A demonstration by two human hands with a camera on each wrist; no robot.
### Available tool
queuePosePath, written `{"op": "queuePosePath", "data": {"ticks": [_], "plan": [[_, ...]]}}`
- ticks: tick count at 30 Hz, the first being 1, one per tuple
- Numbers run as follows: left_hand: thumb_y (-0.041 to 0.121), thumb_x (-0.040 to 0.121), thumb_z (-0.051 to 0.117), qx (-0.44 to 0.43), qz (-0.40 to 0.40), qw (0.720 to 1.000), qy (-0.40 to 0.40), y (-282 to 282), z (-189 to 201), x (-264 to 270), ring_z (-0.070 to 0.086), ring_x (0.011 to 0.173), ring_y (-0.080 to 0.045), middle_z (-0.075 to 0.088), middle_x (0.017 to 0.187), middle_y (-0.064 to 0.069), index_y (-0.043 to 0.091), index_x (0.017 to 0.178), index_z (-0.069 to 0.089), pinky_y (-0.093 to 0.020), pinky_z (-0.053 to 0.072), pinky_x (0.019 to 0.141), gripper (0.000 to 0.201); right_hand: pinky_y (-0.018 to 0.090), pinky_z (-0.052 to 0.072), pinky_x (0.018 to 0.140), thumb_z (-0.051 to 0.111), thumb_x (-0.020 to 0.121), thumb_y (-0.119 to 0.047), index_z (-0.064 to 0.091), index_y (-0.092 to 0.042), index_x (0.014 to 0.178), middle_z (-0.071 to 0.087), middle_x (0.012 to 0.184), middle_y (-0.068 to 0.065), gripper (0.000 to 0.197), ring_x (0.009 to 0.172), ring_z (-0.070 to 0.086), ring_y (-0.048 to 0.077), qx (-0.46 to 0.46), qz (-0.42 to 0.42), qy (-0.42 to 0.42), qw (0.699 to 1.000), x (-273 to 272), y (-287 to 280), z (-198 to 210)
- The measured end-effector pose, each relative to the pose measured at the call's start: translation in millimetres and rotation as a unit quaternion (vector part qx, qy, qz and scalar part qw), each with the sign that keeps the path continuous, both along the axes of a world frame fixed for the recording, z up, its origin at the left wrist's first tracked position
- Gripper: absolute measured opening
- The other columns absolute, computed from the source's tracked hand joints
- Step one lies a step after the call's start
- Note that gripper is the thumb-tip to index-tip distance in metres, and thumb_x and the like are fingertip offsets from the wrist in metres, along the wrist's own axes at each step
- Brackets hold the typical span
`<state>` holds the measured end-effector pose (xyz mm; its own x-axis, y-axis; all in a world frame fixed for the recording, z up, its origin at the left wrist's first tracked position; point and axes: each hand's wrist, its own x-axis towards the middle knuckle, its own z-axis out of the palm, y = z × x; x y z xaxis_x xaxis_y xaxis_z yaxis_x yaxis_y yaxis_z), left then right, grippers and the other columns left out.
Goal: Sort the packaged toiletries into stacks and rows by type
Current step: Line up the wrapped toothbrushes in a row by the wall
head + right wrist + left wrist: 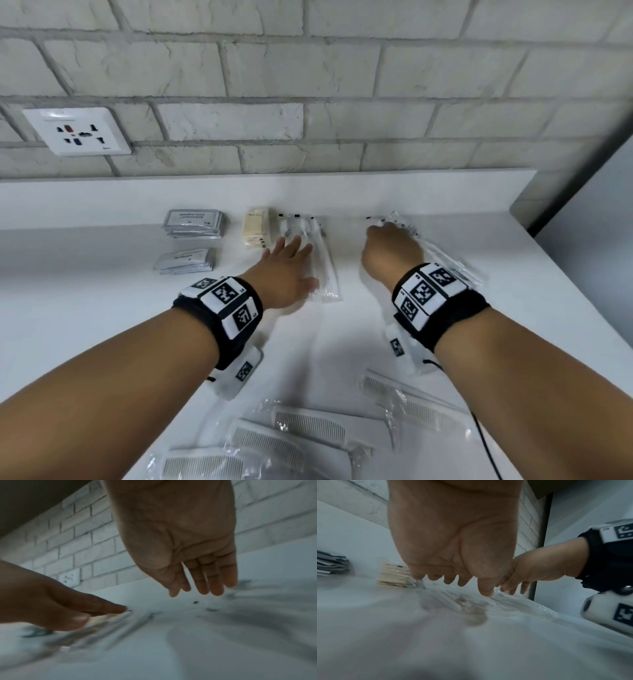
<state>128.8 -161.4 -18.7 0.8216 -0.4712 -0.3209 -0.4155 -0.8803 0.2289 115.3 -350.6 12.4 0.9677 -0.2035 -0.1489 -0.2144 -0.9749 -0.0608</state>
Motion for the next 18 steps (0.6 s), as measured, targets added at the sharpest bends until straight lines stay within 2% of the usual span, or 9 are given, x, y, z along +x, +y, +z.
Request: {"op": "queuePosePath", "data": {"ticks": [2,4,6,7,9,10,14,16,18], "plan": [[0.051,0.097,0.036,-0.001,-0.005,1.0,0.002,-4.2,1.9,-2.4,-0.015,0.146,-0.03,-0.012,0.16,-0.005,0.02,0.153,0.0,-0.049,-0.001,0.117,0.074,0.039,0.043,0.095,0.041,0.089,-0.011,0.05,-0.019,0.134,0.052,0.132,0.014,0.047,0.118,0.049,0.031,-0.044,-0.085,0.044,0.994,-5.5,-17.9,5.4],[0.052,0.097,0.036,-0.001,-0.009,1.0,0.013,-9.1,2.6,-4.1,-0.016,0.146,-0.03,-0.012,0.16,-0.004,0.022,0.153,0.0,-0.051,0.0,0.117,0.073,0.039,0.043,0.094,0.041,0.09,-0.012,0.055,-0.012,0.128,0.054,0.128,0.013,0.041,0.117,0.05,0.03,-0.067,-0.107,0.073,0.989,-11.5,-29.8,3.7],[0.052,0.097,0.036,0.001,-0.01,1.0,0.021,-13.0,3.6,-4.9,-0.015,0.146,-0.03,-0.012,0.16,-0.003,0.023,0.153,-0.001,-0.052,0.001,0.117,0.073,0.039,0.046,0.094,0.042,0.091,-0.009,0.055,-0.006,0.126,0.053,0.13,0.016,0.037,0.117,0.053,0.033,-0.063,-0.079,0.074,0.992,-12.6,-31.6,-0.6],[0.052,0.097,0.037,0.004,-0.009,1.0,0.021,-13.6,3.8,-4.8,-0.015,0.146,-0.03,-0.012,0.16,-0.003,0.023,0.153,-0.001,-0.052,0.001,0.118,0.074,0.039,0.047,0.096,0.044,0.091,-0.006,0.051,-0.006,0.132,0.049,0.136,0.017,0.042,0.119,0.053,0.033,-0.05,-0.066,0.078,0.994,-10.6,-28.8,-2.3],[0.052,0.096,0.039,0.007,-0.004,1.0,0.016,-14.5,3.0,-4.4,-0.015,0.146,-0.03,-0.012,0.16,-0.004,0.021,0.153,-0.002,-0.052,0.001,0.117,0.077,0.039,0.045,0.1,0.048,0.087,0.002,0.032,-0.012,0.147,0.036,0.148,0.019,0.063,0.124,0.05,0.032,-0.043,-0.036,0.088,0.995,-5.4,-19.0,-2.0],[0.052,0.096,0.04,0.01,0.003,1.0,0.012,-14.2,2.5,-3.0,-0.015,0.146,-0.03,-0.013,0.16,-0.004,0.02,0.153,-0.002,-0.051,0.001,0.117,0.079,0.038,0.045,0.1,0.047,0.087,0.003,0.031,-0.012,0.147,0.036,0.148,0.021,0.063,0.124,0.05,0.032,-0.041,-0.019,0.09,0.995,-3.2,-11.4,-0.9],[0.052,0.095,0.042,-0.006,0.043,0.999,0.03,-16.0,3.3,-0.6,-0.013,0.146,-0.03,-0.014,0.16,-0.005,0.023,0.154,-0.001,-0.052,0.004,0.117,0.079,0.034,0.045,0.095,0.043,0.093,0.001,0.055,-0.004,0.12,0.061,0.121,0.018,0.03,0.11,0.058,0.031,-0.002,0.023,0.082,0.996,0.9,11.4,-0.3],[0.052,0.095,0.042,-0.003,0.04,0.999,0.037,-19.0,3.8,-1.8,-0.011,0.147,-0.032,-0.014,0.16,-0.004,0.027,0.153,-0.003,-0.053,0.007,0.116,0.078,0.03,0.045,0.083,0.046,0.093,-0.005,0.061,-0.003,0.097,0.064,0.114,0.015,0.015,0.098,0.061,0.028,0.036,0.024,0.064,0.997,1.8,15.6,-2.2],[0.053,0.094,0.042,0.007,0.028,0.999,0.039,-17.6,3.0,-1.1,-0.011,0.146,-0.033,-0.014,0.16,-0.004,0.033,0.152,-0.005,-0.055,0.008,0.115,0.077,0.027,0.042,0.076,0.05,0.093,-0.011,0.063,-0.003,0.098,0.067,0.108,0.012,0.016,0.098,0.063,0.027,0.065,0.026,0.057,0.996,5.9,23.0,-7.7]]}}
